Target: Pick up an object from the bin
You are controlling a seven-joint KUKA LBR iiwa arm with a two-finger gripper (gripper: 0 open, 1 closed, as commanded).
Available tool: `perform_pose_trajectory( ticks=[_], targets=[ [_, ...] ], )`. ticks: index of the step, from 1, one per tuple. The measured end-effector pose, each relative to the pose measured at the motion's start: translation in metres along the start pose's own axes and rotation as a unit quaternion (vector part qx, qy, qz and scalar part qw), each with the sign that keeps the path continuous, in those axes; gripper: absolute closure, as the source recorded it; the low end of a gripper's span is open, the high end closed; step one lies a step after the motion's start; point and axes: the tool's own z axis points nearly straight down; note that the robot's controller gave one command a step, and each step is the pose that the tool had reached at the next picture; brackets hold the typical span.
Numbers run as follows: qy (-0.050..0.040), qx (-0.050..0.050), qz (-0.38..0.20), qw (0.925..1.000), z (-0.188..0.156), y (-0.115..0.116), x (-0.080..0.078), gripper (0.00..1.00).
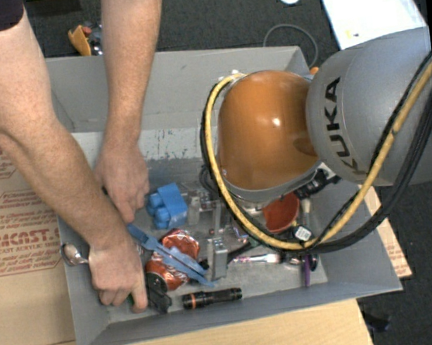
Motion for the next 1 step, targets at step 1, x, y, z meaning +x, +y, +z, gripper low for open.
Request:
perform_pose_trajectory(
  ticks=[1],
  targets=[
    [-0.0033,-0.001,0.001,1.0000,-0.0039,-0.0005,-0.0010,0.00]
  ],
)
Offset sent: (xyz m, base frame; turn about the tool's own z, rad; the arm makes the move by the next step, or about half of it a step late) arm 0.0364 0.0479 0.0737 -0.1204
